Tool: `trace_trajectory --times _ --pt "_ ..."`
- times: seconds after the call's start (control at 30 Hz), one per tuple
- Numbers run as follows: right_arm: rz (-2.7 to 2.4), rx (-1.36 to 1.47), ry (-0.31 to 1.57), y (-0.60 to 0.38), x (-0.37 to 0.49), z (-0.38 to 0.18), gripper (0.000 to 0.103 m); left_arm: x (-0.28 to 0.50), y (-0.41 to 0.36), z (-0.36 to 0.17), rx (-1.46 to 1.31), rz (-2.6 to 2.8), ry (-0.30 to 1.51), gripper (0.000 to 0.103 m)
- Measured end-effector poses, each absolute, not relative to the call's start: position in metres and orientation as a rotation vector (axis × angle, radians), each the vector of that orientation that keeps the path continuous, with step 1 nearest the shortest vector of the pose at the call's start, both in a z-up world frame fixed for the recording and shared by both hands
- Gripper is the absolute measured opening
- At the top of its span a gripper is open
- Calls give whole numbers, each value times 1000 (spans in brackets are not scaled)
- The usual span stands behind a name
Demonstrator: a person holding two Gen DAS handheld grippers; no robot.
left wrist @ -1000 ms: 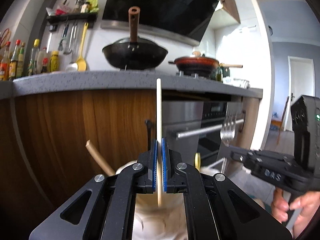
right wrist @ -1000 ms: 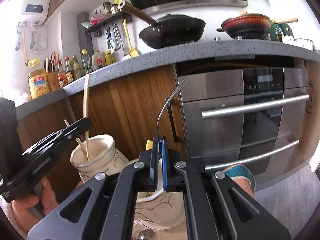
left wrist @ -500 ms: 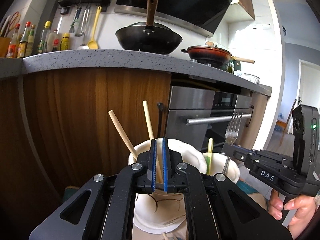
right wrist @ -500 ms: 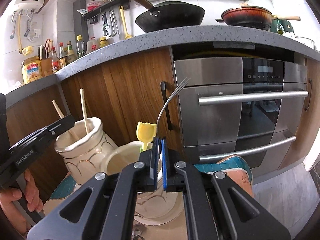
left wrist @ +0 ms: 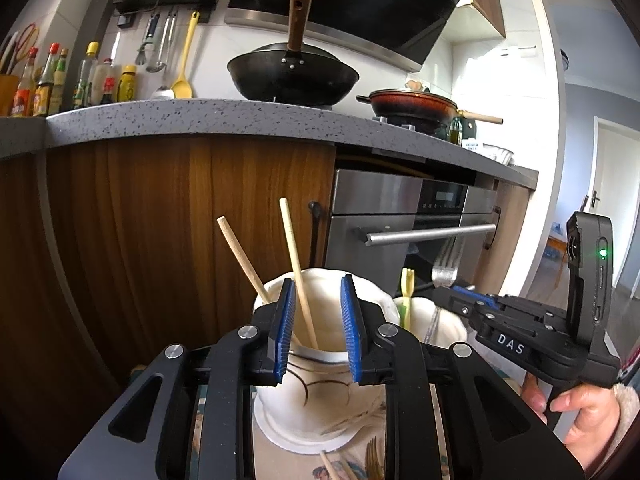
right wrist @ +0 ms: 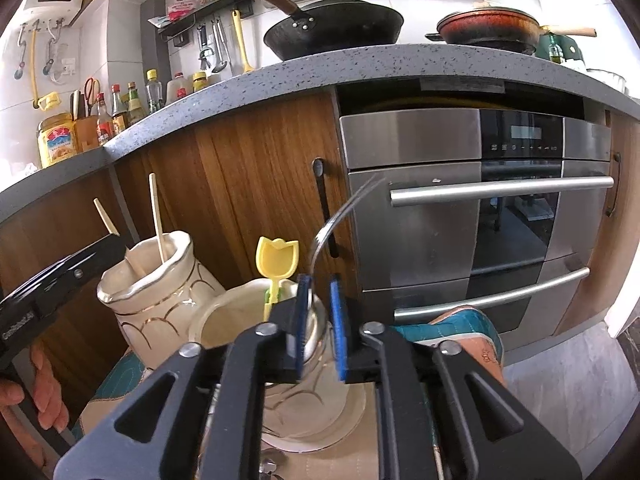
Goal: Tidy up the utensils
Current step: 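Withdraw both open tools from the holder back toward the table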
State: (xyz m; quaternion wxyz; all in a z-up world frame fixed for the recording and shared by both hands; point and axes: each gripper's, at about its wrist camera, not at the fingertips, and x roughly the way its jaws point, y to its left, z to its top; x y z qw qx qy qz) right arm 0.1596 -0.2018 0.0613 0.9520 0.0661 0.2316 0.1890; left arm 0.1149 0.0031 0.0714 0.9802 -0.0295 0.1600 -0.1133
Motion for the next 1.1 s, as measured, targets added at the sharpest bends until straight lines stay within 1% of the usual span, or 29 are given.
trace_trajectory --times 0.07,0.1,0.13,0.17,0.2,0.23,0.27,0.3,0.33,0.37,0.4,0.43,0.5,0.53,0.67,0.83,1.1 --pt "371 147 468 -205 158 63 33 110 4 74 -54 -226 327 30" --pt "363 155 462 -208 155 65 47 108 5 75 -53 -223 329 35" --pt "353 160 453 -210 152 67 60 105 6 77 -52 -213 331 44" --pt "351 164 445 -213 148 70 62 101 9 78 -53 -201 332 50" --pt "351 167 440 -214 144 72 65 97 11 79 -55 -196 332 52" --pt "351 170 440 -216 142 75 72 92 14 81 -60 -191 335 56" --pt "352 179 439 -218 137 77 77 89 17 82 -65 -183 340 62" --pt "360 194 437 -221 132 80 85 86 20 82 -68 -178 347 66" --pt "368 203 436 -222 128 81 90 83 23 83 -70 -175 354 77" --pt "376 208 436 -224 122 82 92 78 26 82 -69 -169 361 82" --pt "376 203 439 -224 117 83 98 74 28 83 -65 -161 362 82" --pt "374 197 441 -225 114 84 99 70 30 82 -58 -151 367 84" --pt "361 175 457 -226 104 83 99 63 33 80 -55 -140 385 92" --pt "355 166 467 -227 101 82 99 59 34 78 -59 -136 394 94" --pt "339 148 510 -233 86 75 99 46 34 65 -39 -117 449 96" --pt "317 95 579 -235 69 58 99 37 22 41 28 -120 554 96" --pt "345 64 656 -231 54 34 98 37 15 3 -18 -101 706 96"
